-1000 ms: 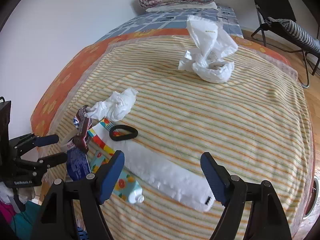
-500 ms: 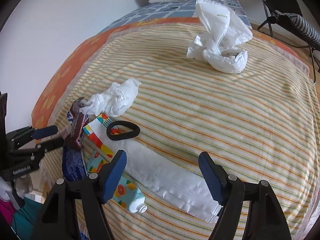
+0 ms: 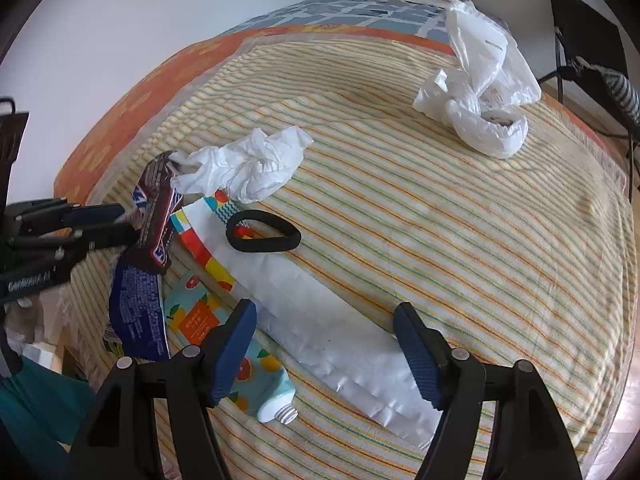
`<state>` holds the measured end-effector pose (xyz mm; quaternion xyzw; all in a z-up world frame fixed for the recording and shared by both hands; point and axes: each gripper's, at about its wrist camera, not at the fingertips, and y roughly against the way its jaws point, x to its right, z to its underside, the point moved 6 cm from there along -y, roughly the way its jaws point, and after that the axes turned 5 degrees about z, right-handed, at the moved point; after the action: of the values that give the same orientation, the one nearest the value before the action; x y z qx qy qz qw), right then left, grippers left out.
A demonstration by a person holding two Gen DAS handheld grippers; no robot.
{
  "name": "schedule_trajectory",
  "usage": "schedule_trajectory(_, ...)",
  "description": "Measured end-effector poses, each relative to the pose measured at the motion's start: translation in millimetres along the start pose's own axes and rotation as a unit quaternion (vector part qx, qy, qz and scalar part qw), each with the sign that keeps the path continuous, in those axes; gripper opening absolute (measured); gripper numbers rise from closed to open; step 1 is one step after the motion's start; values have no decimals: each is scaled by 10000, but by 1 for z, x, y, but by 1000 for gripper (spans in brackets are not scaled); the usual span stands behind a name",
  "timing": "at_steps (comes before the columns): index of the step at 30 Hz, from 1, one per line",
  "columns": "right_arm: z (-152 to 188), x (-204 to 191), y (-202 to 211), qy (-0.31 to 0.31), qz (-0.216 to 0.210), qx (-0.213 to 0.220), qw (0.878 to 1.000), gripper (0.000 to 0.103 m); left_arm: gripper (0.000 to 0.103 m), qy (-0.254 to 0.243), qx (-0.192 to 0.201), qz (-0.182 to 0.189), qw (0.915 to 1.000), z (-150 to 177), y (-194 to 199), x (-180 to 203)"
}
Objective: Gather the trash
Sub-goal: 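Grasp the white plastic ring with the left gripper while the right grasps the long white packet, then carry the white ring with the left gripper while the right carries the packet to the basket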
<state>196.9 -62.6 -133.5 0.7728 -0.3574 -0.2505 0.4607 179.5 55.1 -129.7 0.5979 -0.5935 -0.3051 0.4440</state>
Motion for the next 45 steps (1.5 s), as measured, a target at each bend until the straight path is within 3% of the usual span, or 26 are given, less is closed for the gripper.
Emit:
schedule_trajectory(4,0,-2,0,108,65,-6,9999,64,7,132,-5,-6,9999,-1,-2,-5)
schedule_trajectory(9,1,-4,1,276,77,-17,9996,55,7,181,47,-93,9998,-2,0,-11)
schedule_trajectory(13,3,-7,3,394,117,-31,9992,38,6,233,96,-128,9996,-3,3,-14)
schedule_trajectory(19,4,-2,10,252,30,33,9997,23,5,222,165,-152,9995,-4,6,-12)
schedule_trajectory(35,-1,15,61,-473,-386,624,9962,21,4,283,484,-144,9983,-6,32,-17)
schedule_trajectory(45,2,6,93,-507,-320,975,9934,21,3,411,609,-87,9973,-1,49,-27)
